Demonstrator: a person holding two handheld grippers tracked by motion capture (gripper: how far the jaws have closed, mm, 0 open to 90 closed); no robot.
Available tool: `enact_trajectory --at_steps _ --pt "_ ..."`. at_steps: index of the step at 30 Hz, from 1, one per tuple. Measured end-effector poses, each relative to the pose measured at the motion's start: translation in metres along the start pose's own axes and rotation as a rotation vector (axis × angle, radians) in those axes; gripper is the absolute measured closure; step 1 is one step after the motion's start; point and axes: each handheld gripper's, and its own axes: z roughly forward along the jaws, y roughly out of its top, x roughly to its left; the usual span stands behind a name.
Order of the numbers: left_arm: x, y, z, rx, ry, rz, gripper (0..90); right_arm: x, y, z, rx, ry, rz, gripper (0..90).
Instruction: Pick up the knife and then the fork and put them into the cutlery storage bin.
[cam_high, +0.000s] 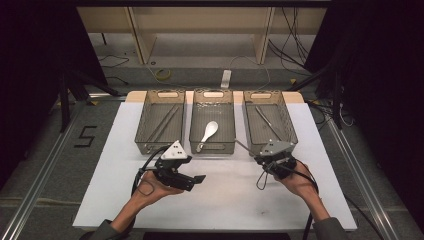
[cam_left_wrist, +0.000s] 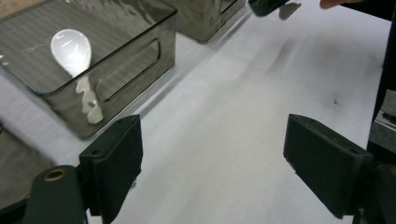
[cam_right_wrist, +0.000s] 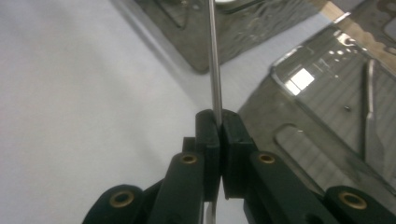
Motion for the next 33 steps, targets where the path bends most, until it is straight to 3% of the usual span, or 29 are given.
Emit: enact_trajectory --at_steps 8,13,16,24,33 --pt "0.005 -0.012 -0.012 -0.052 0.047 -0.03 17.6 -0.035 0.014 -0.005 -0.034 -0.019 0.129 87.9" --pt "0.007 -0.018 -0.02 -0.088 0.069 -0.05 17.6 -0.054 0.025 -0.005 -0.034 -0.044 0.173 87.9" --pt "0.008 -0.02 -0.024 -0.099 0.061 -0.063 16.9 -0.066 0.032 -0.005 -0.042 -0.052 0.2 87.8" --pt "0.008 -0.026 -0.031 -0.136 0.045 -0.099 16.3 -0.09 0.048 0.003 -0.033 -0.102 0.239 87.8" --pt "0.011 -0.028 -0.032 -0.143 0.058 -0.113 16.1 -0.098 0.058 0.016 -0.021 -0.107 0.266 87.8"
